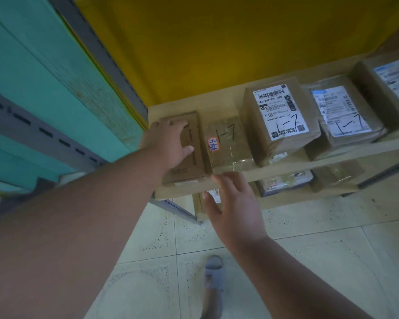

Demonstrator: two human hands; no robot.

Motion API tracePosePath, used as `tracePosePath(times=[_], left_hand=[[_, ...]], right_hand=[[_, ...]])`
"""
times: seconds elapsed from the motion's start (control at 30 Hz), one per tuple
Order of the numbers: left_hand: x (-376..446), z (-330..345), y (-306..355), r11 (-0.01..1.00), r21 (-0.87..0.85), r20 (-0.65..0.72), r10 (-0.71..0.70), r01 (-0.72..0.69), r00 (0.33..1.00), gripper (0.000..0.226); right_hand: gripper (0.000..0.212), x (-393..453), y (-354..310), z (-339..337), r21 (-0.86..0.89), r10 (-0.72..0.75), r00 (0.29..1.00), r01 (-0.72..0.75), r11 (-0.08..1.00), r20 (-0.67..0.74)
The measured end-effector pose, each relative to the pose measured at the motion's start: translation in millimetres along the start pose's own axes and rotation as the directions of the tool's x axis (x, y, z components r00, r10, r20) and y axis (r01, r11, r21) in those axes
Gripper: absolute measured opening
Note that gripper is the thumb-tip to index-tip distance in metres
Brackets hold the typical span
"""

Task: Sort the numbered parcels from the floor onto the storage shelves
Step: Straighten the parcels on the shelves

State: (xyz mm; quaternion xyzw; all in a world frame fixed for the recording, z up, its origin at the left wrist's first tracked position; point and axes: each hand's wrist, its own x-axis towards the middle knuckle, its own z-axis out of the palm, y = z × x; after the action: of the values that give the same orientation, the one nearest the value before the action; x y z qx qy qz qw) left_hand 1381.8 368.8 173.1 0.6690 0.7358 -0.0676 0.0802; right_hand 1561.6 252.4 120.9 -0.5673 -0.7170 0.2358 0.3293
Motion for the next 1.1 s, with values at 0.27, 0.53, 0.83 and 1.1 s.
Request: tracePosePath(times=[0.27, 0.53, 0.83, 1.1], left_hand=[[-141, 39, 48, 0.969, -0.241, -0.127, -0.093, 0.06, 0.987, 0.063], [-212, 90, 71, 0.881, -0.441, -0.13, -0.251, 0.171, 0.959, 0.062], [-242, 191, 32, 0.745, -0.582, 0.01, -0.395, 0.327, 0.919, 0.058], [-190, 306, 41, 0.665, -0.635, 0.081, -0.449, 0.394, 0.89, 0.057]], right_hand=[[0.043, -28, 11, -85, 0.018, -0.137, 0.99, 0.136, 0.991, 0.018], [0.042, -42, -7, -101, 0.005, -0.297, 0.944, 0.299, 0.954, 0.144], [0.044, -50, 12, -26, -0.024, -0.292, 0.846, 0.338, 0.941, 0.445], [0.041, -23, 121, 73, -0.055, -0.297, 0.748, 0.406, 0.912, 0.593]])
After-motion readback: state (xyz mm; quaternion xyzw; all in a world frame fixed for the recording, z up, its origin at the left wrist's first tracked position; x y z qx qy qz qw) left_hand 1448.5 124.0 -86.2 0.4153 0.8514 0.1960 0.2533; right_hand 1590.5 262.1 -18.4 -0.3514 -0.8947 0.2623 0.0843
